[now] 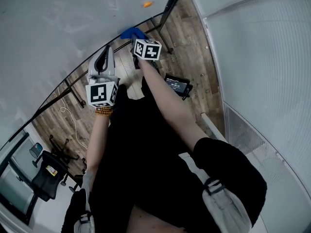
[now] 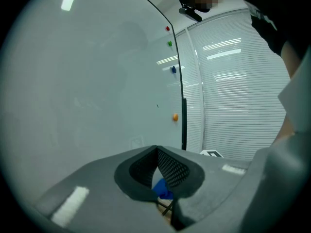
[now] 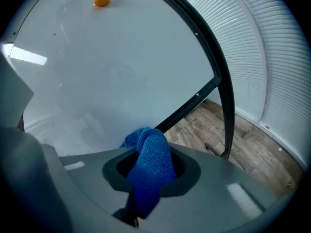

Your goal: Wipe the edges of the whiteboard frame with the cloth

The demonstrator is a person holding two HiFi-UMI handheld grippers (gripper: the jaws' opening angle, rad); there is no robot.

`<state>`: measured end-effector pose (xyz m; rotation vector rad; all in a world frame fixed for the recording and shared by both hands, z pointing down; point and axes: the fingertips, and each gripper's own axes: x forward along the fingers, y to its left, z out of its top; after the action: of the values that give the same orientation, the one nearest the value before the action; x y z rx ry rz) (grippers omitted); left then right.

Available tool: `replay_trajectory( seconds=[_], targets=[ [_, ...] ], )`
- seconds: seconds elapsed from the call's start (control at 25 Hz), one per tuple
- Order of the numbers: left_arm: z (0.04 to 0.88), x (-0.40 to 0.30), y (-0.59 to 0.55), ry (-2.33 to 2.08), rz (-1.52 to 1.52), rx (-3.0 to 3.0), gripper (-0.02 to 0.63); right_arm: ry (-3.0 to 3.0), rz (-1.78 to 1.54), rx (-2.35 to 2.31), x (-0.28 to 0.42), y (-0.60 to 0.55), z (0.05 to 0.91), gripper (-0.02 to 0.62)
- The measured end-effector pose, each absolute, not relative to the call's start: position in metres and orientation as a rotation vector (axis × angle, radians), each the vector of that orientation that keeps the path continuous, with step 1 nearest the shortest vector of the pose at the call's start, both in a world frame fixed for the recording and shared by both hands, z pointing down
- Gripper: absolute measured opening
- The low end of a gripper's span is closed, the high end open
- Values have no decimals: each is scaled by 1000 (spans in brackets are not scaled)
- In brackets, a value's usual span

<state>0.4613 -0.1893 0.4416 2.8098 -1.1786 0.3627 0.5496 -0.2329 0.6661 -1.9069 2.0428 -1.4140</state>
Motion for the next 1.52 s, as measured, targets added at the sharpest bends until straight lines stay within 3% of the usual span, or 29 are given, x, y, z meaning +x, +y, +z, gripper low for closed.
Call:
replay_trajectory(
  seconds=[0.72,1.52],
  targets=[
    [436,479,-197,-1148,353,2840,0,1907,-1382,-2042,607,-234,671,87],
    [423,488,-201,-1158,321,2838,0,1888,-1241,-2263,725,-245,646,86]
  ],
)
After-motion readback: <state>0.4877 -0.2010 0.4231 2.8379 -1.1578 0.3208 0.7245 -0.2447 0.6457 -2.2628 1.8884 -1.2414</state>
